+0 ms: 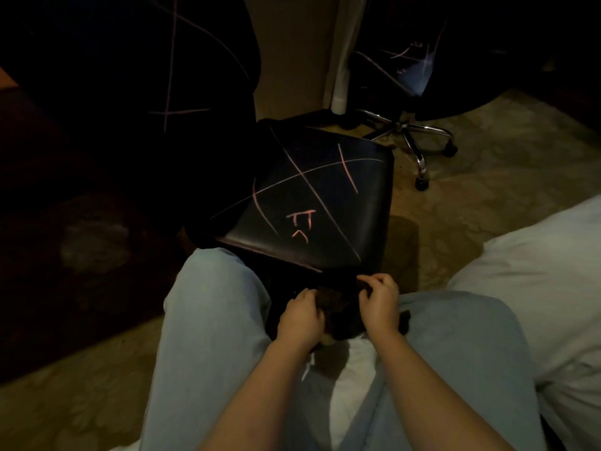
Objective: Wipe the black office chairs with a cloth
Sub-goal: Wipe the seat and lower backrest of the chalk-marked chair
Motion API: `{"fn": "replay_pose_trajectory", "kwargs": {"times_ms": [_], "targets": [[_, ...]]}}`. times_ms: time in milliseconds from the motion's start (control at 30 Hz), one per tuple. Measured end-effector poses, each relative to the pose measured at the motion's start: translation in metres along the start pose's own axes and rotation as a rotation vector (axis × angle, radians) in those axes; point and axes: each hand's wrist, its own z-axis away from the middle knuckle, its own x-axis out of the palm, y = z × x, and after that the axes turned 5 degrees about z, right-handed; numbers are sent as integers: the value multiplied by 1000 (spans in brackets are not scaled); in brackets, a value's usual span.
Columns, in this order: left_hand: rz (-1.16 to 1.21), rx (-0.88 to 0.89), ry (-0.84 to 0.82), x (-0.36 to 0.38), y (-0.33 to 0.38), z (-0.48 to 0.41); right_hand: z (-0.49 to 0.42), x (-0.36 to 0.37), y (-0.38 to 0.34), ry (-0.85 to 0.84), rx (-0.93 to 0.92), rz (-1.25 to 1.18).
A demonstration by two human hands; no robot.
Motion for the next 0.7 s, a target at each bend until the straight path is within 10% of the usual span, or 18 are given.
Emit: {"fn": "replay_pose_trajectory", "kwargs": {"times_ms": [700], "targets": [[-18,-32,10,-4,-17,-4,-16,20,-32,98,-29,-108]]}}
